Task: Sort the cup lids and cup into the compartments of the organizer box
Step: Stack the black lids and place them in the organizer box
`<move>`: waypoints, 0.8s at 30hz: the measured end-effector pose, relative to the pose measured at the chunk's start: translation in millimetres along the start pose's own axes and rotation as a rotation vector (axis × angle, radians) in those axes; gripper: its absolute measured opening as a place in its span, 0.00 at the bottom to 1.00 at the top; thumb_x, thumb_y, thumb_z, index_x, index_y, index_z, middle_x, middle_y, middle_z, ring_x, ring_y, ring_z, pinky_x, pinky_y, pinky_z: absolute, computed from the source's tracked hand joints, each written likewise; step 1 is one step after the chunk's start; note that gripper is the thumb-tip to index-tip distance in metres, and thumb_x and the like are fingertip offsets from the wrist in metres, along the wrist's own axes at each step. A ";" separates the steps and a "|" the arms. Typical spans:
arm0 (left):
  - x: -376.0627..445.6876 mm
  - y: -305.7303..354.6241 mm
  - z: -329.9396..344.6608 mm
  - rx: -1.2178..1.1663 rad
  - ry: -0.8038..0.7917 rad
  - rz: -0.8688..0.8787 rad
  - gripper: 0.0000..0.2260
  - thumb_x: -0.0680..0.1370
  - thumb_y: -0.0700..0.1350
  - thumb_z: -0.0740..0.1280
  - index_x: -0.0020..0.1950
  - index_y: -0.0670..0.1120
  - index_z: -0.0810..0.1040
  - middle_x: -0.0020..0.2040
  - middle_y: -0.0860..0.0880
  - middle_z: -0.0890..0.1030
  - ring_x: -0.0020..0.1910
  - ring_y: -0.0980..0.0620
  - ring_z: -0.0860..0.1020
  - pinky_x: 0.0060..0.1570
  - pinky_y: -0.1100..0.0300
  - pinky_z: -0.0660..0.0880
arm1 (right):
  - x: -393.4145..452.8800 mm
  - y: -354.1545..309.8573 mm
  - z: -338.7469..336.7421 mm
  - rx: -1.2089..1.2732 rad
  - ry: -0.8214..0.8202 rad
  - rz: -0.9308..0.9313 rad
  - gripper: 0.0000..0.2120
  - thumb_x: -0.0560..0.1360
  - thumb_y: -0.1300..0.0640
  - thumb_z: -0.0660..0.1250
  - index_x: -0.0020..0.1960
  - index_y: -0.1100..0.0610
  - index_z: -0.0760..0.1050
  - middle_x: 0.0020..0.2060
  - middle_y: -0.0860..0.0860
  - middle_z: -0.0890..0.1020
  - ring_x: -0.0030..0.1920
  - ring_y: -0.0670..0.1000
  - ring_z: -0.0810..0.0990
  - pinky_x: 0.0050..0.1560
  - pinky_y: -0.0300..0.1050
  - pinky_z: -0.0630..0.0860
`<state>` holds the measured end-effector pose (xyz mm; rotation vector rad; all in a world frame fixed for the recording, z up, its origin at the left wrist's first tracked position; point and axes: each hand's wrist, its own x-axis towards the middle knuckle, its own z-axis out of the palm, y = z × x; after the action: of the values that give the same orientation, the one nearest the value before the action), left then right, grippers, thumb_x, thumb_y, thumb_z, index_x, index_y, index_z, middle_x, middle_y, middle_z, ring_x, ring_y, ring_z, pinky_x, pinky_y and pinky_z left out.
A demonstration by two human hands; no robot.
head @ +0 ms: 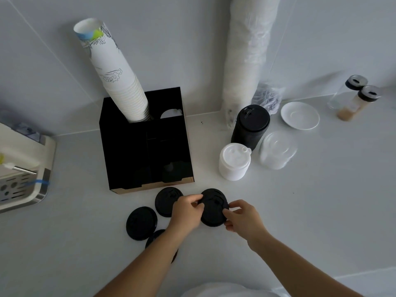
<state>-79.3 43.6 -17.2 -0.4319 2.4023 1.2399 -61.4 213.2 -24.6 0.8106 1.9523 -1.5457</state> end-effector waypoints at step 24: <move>25.9 0.5 7.6 -0.044 0.008 -0.098 0.17 0.76 0.38 0.67 0.65 0.44 0.77 0.61 0.48 0.81 0.58 0.52 0.79 0.54 0.67 0.71 | 26.2 -15.6 3.5 0.047 -0.038 0.124 0.03 0.76 0.61 0.70 0.49 0.58 0.78 0.47 0.60 0.83 0.39 0.58 0.84 0.44 0.51 0.85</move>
<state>-100.5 47.9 -33.4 -0.5625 2.3342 1.2522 -90.6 210.7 -33.7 0.8975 1.8098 -1.5271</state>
